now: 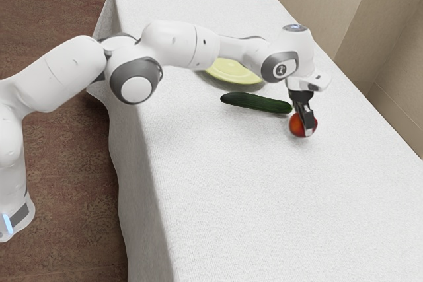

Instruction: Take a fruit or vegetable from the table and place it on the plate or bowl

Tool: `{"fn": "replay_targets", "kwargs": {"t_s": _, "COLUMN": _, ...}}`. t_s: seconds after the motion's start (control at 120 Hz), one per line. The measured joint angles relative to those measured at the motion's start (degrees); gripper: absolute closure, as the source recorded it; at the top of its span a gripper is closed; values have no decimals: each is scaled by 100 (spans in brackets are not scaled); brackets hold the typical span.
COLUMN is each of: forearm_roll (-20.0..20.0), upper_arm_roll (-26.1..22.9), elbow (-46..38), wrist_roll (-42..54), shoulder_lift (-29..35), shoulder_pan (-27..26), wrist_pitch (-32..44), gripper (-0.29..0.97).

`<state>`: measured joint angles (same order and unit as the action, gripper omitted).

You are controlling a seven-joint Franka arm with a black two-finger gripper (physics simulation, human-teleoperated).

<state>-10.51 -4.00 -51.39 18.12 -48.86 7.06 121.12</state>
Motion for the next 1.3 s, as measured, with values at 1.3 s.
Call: {"fn": "replay_targets", "kwargs": {"t_s": 1.3, "forearm_roll": 11, "upper_arm_roll": 2073, "elbow": -1524, "wrist_roll": -651, "shoulder_lift": 2282, "shoulder_pan": 1181, "wrist_pitch": -608, "gripper": 34}}
